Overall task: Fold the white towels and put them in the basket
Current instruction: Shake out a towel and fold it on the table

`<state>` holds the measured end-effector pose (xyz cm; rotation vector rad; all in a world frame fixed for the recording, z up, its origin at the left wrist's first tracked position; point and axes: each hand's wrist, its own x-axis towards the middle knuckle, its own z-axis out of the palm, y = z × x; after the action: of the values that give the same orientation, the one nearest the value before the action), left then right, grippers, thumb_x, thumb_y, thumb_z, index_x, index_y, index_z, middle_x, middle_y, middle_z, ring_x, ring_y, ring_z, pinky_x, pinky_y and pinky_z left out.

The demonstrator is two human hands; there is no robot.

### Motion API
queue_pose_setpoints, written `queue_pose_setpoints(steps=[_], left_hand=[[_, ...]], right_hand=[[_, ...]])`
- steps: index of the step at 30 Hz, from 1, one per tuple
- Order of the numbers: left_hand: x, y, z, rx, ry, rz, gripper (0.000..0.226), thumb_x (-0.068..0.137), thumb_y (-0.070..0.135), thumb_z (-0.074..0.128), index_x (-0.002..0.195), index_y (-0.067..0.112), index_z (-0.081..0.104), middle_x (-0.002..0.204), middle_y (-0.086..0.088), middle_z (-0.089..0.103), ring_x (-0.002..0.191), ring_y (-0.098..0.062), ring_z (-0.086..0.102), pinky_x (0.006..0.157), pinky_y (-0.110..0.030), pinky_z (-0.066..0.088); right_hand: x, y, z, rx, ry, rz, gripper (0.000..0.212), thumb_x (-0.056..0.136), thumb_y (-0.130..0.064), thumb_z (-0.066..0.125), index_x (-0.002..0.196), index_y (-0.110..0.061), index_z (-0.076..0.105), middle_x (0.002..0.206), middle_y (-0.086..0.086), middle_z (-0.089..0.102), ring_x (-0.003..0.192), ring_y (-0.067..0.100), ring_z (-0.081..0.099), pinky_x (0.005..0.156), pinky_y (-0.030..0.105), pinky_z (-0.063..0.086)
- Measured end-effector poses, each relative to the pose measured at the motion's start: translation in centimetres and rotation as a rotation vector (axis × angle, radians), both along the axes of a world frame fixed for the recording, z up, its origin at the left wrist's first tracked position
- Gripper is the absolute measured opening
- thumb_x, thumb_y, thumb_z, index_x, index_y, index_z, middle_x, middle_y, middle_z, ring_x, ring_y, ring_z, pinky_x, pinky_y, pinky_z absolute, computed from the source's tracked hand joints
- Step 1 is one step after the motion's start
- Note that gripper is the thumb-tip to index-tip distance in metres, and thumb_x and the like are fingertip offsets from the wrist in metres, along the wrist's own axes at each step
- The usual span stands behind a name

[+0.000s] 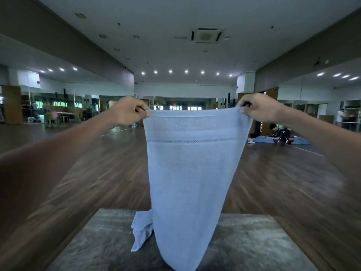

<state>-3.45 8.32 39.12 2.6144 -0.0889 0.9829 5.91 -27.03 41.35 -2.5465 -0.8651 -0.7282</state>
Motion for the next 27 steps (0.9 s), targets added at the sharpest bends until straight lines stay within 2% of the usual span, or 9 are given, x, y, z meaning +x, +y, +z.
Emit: queue_pose_setpoints(steps=[4, 7, 11, 13, 14, 16, 20, 24, 27], left_hand=[[-0.7, 0.2, 1.5, -0.034, -0.047, 0.017, 0.011, 0.089, 0.027, 0.064, 0.094, 0.019, 0.07, 0.089, 0.003, 0.067, 0.07, -0.007, 0.056, 0.056, -0.018, 0.04], [-0.6, -0.2, 1.8, -0.005, -0.03, 0.017, 0.015, 0.089, 0.027, 0.064, 0.098, 0.016, 0.07, 0.093, 0.0, 0.069, 0.077, -0.012, 0.06, 0.056, -0.016, 0.041], [-0.5, -0.2, 2.0, -0.037, -0.048, 0.001, 0.014, 0.09, 0.024, 0.063, 0.099, 0.015, 0.068, 0.096, -0.003, 0.07, 0.08, -0.015, 0.062, 0.057, -0.018, 0.041], [-0.6, -0.1, 2.0, -0.053, -0.037, -0.024, 0.015, 0.09, 0.025, 0.062, 0.099, 0.014, 0.067, 0.097, -0.004, 0.069, 0.082, -0.024, 0.065, 0.061, -0.026, 0.048], [-0.6, 0.1, 2.0, -0.07, -0.013, -0.045, 0.016, 0.09, 0.025, 0.062, 0.1, 0.014, 0.067, 0.097, -0.004, 0.069, 0.08, -0.024, 0.065, 0.062, -0.03, 0.049], [-0.8, 0.4, 2.1, -0.104, 0.12, -0.085, 0.018, 0.091, 0.026, 0.061, 0.104, 0.014, 0.067, 0.101, -0.001, 0.067, 0.077, -0.013, 0.059, 0.064, -0.025, 0.045], [-0.3, 1.2, 2.1, -0.219, 0.314, -0.142, 0.019, 0.089, 0.027, 0.062, 0.105, 0.018, 0.068, 0.116, 0.002, 0.061, 0.108, -0.015, 0.051, 0.09, -0.031, 0.034], [2.1, 1.8, 0.6, -0.251, 0.266, -0.126, 0.019, 0.087, 0.029, 0.065, 0.103, 0.02, 0.068, 0.117, 0.001, 0.061, 0.112, -0.018, 0.052, 0.098, -0.033, 0.034], [5.0, 2.1, -2.2, -0.153, 0.271, -0.074, 0.012, 0.087, 0.031, 0.066, 0.096, 0.025, 0.069, 0.114, -0.001, 0.064, 0.105, -0.017, 0.058, 0.092, -0.03, 0.041]], right_hand=[[-0.4, -0.2, 0.3, -0.028, -0.009, 0.022, 0.01, 0.094, -0.013, 0.053, 0.099, -0.011, 0.061, 0.097, 0.004, 0.062, 0.084, 0.015, 0.056, 0.068, 0.023, 0.044], [-0.5, -0.4, 0.6, 0.06, -0.06, 0.015, 0.012, 0.095, -0.014, 0.051, 0.102, -0.011, 0.06, 0.096, 0.002, 0.061, 0.087, 0.017, 0.055, 0.066, 0.024, 0.043], [-0.3, -0.6, 0.6, 0.059, -0.076, -0.009, 0.015, 0.095, -0.016, 0.052, 0.103, -0.008, 0.063, 0.101, -0.001, 0.059, 0.091, 0.017, 0.056, 0.074, 0.027, 0.041], [-0.4, -0.7, 0.8, 0.074, -0.041, 0.0, 0.017, 0.094, -0.018, 0.055, 0.103, -0.008, 0.064, 0.102, -0.002, 0.06, 0.093, 0.018, 0.057, 0.078, 0.029, 0.044], [-0.4, -0.9, 0.9, 0.07, 0.017, 0.018, 0.018, 0.094, -0.018, 0.056, 0.103, -0.007, 0.065, 0.102, -0.001, 0.061, 0.097, 0.017, 0.057, 0.082, 0.031, 0.046], [-0.7, -1.2, 1.1, 0.061, 0.158, 0.063, 0.019, 0.093, -0.018, 0.057, 0.103, -0.004, 0.066, 0.101, 0.002, 0.063, 0.1, 0.017, 0.056, 0.091, 0.038, 0.047], [-0.3, -1.5, 1.2, 0.098, 0.289, 0.096, 0.021, 0.093, -0.016, 0.056, 0.106, -0.001, 0.065, 0.1, -0.004, 0.064, 0.095, 0.017, 0.058, 0.101, 0.046, 0.042], [1.9, -0.8, 0.0, 0.065, 0.316, 0.061, 0.018, 0.094, -0.021, 0.056, 0.101, -0.008, 0.066, 0.106, 0.002, 0.065, 0.105, 0.022, 0.058, 0.099, 0.044, 0.044], [4.6, 0.0, -2.6, 0.003, 0.35, 0.026, 0.011, 0.093, -0.021, 0.057, 0.093, -0.015, 0.066, 0.1, -0.002, 0.063, 0.1, 0.017, 0.057, 0.087, 0.032, 0.044]])
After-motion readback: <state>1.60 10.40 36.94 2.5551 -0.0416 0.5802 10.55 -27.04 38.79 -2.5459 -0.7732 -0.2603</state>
